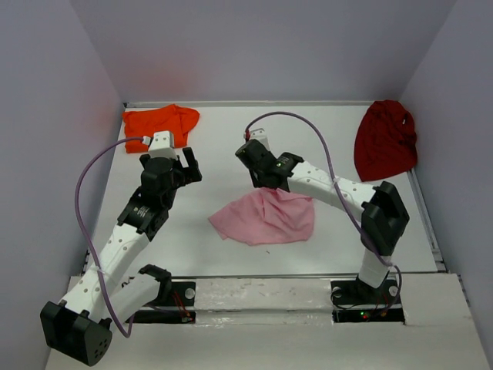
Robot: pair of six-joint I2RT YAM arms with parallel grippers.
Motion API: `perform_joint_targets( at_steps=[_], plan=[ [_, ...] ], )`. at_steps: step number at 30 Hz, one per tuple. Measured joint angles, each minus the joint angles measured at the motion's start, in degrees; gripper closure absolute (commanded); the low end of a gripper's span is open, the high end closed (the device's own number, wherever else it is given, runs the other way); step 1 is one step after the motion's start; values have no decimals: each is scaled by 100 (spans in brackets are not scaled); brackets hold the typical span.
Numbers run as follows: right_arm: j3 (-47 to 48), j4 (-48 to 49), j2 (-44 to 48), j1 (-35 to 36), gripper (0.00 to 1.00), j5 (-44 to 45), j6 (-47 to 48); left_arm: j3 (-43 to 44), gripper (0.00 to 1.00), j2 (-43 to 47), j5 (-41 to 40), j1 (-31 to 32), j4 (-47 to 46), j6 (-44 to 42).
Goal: Fold and stack the t-shirts
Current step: Move the tshirt to the center of the board
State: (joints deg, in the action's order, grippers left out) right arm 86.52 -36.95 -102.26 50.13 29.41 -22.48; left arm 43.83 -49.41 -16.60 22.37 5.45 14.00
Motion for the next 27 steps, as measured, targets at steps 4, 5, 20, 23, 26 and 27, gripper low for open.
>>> perform_joint_targets(
  at_steps=[4, 5, 20, 23, 26, 27],
  plan=[
    [520, -83, -125, 153, 100, -7, 79, 0, 4, 2, -13, 0, 0, 0],
    [743, -85, -87, 181, 100, -20, 136, 0, 4, 2, -15, 0, 0, 0],
    [2765, 323, 1766, 638, 100, -997, 1047, 0, 4, 2, -59, 0, 0, 0],
    [2883, 481, 2028, 636, 100, -881, 1202, 0, 4, 2, -85, 0, 0, 0],
    [2503, 551, 2481, 636, 100, -210, 1488, 0, 4, 2, -101, 0, 0, 0],
    [2328, 533, 2636, 636, 100, 13, 1561, 0, 4, 2, -101, 0, -2, 2]
  ],
)
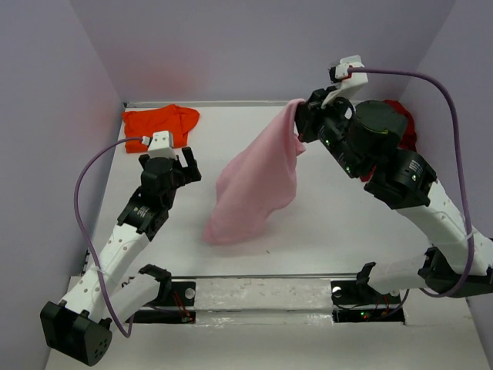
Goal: Fold and stack the t-shirts
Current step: Move the tshirt to the center of the board
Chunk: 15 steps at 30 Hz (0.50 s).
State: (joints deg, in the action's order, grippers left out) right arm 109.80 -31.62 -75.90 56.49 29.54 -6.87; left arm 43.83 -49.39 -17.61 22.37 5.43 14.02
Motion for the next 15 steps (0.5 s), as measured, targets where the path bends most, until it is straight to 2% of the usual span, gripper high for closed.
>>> perform_joint_targets(
  at_steps=[5, 10, 15],
  plan=[
    [-1158, 155, 483, -4, 100, 1432, 345, 0, 4, 0, 0, 0, 2, 0],
    [-1816, 153, 66, -105, 100, 2704, 737, 0, 3, 0, 0, 0, 2, -2],
    [-1963, 83, -409, -219, 100, 2931, 804, 0, 4, 0, 0, 0, 2, 0]
  ],
)
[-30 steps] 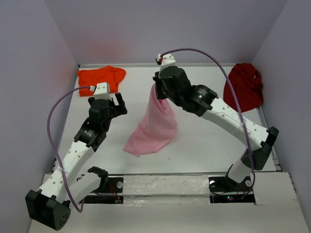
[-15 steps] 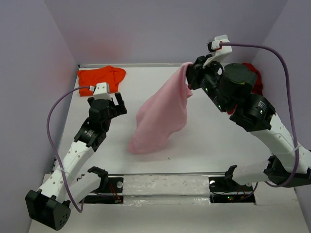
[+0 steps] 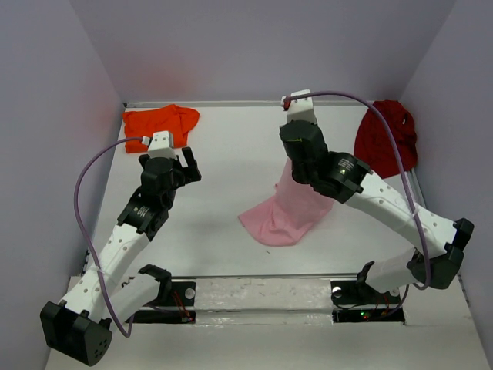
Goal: Fold and stack the t-shirts
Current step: Move the tshirt to the center of the board
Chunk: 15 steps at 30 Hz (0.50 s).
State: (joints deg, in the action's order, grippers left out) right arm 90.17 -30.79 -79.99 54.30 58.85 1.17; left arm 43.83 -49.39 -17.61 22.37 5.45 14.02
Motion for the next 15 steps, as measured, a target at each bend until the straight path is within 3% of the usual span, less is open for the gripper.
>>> perform_joint_targets(
  at_steps=[8, 15],
  plan=[
    [870, -243, -903, 22, 100, -1364, -1005, 0, 4, 0, -2, 0, 2, 0],
    [2203, -332, -2588, 892, 100, -2459, -1285, 0, 4, 0, -39, 0, 7, 0]
  ],
)
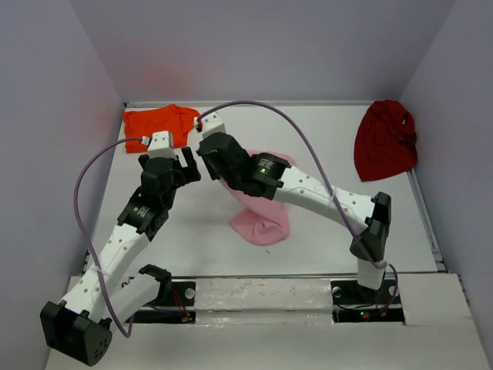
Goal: Fold and stack the t-shirts
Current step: Move the tshirt to the center of the board
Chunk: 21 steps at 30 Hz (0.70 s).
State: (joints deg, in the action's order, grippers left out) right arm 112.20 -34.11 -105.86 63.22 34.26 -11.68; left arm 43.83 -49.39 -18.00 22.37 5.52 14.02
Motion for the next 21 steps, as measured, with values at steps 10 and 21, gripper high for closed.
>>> perform_joint_targets(
  at_steps=[10, 21],
  plan=[
    [680, -15, 129, 313, 100, -533, 15, 0, 4, 9, -28, 0, 7, 0],
    [-1106, 505, 2474, -273, 100, 1530, 566, 0, 4, 256, -173, 0, 28, 4]
  ],
)
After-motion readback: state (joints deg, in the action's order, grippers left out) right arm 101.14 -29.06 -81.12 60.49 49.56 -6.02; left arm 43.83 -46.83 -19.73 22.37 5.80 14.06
